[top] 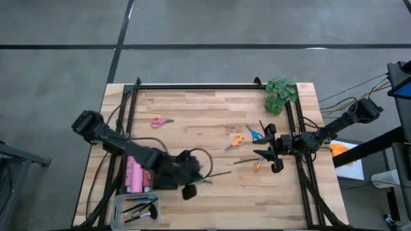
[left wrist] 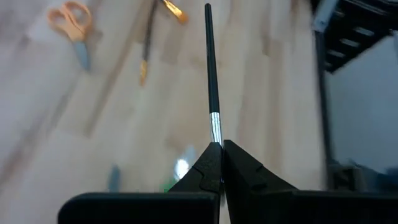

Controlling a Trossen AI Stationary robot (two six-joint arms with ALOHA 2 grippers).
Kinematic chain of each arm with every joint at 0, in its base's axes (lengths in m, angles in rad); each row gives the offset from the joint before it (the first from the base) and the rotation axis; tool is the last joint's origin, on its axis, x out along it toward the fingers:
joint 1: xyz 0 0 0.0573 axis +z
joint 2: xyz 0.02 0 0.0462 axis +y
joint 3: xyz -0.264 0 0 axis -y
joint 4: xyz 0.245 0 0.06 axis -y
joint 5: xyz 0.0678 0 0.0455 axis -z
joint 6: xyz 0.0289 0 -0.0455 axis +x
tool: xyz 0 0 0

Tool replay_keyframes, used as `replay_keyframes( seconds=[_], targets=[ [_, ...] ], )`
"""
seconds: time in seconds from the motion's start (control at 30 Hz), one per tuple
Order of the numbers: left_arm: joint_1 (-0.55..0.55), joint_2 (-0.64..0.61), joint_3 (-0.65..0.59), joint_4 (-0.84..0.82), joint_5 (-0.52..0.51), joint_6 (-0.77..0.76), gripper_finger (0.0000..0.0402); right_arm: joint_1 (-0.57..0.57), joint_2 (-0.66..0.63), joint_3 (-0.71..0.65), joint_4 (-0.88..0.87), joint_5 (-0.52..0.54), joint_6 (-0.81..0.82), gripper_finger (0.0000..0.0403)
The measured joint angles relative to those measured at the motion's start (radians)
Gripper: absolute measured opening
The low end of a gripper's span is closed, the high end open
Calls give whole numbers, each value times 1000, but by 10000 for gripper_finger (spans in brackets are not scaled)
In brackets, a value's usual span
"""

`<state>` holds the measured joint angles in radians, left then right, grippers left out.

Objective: Pick & Place Paint Supplies
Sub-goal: Put the silver paint brush into the transparent bin

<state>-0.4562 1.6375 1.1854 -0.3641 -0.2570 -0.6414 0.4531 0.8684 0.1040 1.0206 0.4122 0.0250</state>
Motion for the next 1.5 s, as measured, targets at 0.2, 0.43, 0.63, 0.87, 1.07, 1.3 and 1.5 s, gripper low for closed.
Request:
replay_keyframes(
  seconds=[0.2,0.43,0.63,0.87,1.07,1.3,1.5],
  targets=[
    [-121,-76,0,-149,2,-197,5,0,0,0,0,0,0,159],
    [-279,-154,0,-265,1,-390,5,0,0,0,-3,0,0,159],
    [-430,-193,0,-375,-51,-659,5,0,0,0,-3,0,0,159],
    [-592,-202,0,-433,-60,-776,5,0,0,0,-5,0,0,159],
    [-748,-202,0,-488,-161,-901,5,0,0,0,-8,0,0,159],
    [-900,-203,-11,-547,-297,-1018,5,0,0,0,-27,0,0,159],
    [-915,-202,-66,-545,-219,-1100,5,0,0,0,-31,0,0,159]
  ],
)
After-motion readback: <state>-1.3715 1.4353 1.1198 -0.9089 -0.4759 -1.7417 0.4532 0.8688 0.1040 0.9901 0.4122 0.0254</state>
